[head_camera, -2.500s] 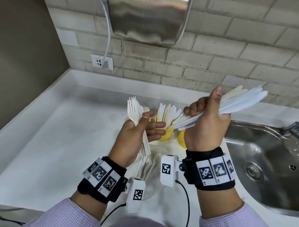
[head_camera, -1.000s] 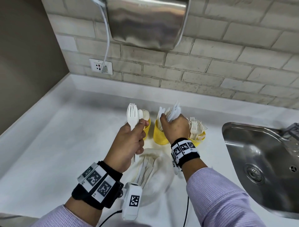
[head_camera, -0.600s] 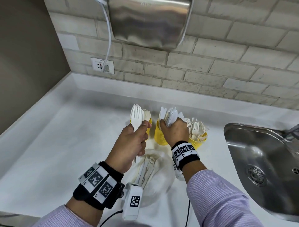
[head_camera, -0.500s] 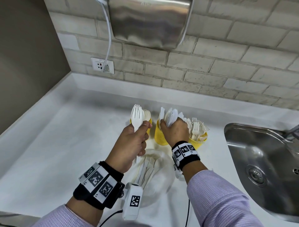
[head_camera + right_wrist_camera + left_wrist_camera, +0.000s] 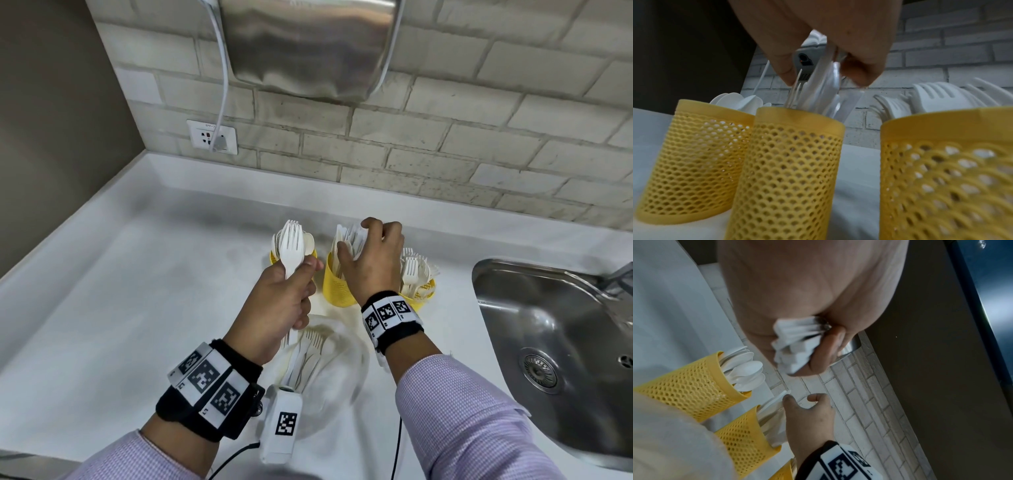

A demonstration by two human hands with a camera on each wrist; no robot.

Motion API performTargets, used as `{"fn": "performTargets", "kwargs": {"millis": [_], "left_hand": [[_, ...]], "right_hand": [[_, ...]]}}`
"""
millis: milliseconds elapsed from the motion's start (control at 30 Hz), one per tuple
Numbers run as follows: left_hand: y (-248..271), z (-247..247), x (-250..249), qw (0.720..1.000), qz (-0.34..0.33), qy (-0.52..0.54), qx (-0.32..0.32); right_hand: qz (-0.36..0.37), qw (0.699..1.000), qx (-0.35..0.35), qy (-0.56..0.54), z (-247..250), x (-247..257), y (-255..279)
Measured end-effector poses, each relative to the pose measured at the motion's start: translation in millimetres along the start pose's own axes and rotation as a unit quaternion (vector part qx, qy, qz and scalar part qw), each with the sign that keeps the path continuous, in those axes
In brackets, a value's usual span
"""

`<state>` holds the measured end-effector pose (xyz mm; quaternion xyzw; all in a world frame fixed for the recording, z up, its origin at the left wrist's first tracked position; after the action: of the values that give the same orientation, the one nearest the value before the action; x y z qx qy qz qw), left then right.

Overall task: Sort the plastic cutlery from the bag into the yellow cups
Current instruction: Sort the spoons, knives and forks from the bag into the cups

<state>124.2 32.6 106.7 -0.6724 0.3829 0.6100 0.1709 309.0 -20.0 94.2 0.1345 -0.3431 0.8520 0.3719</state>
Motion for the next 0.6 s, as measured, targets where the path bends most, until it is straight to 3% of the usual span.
{"fn": "performTargets", "kwargs": {"millis": [100,200,400,533,600], "left_hand": [[-1,-2,0,1.0,-0.002,-0.003,0.001],[0,-4,-1,1.0,-0.01,-0.005,0.017],[4,-16,-7,0.994,-0.036,0.032,0.103],[5,-19,-12,0.987,-0.059,0.051,0.143],[6,-21,-13,0.983,-0.066,0.063,0.161]], "right_hand": [[0.051,0.996,0.018,0.075,-3,7,-2],[0.084,0.986,0.096,0.103,-20,9,-3],[0.097,0.969,0.172,0.15,-32,7,-4],[0.076,0.984,0.109,0.12,-6,22,-1],[0.045,0.997,0.068,0.018,14,35,4]]}}
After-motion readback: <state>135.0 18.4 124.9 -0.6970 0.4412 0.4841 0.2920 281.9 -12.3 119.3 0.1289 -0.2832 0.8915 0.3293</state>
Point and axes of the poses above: each hand's wrist, its own y-axis away from the middle knuckle, its own z-axis out of the back of the hand, x = y × z, the point moved 7 cm from there along -y, towards the middle knuckle, and after that the axes turned 1 degree about -x, right-handed, at the moved point
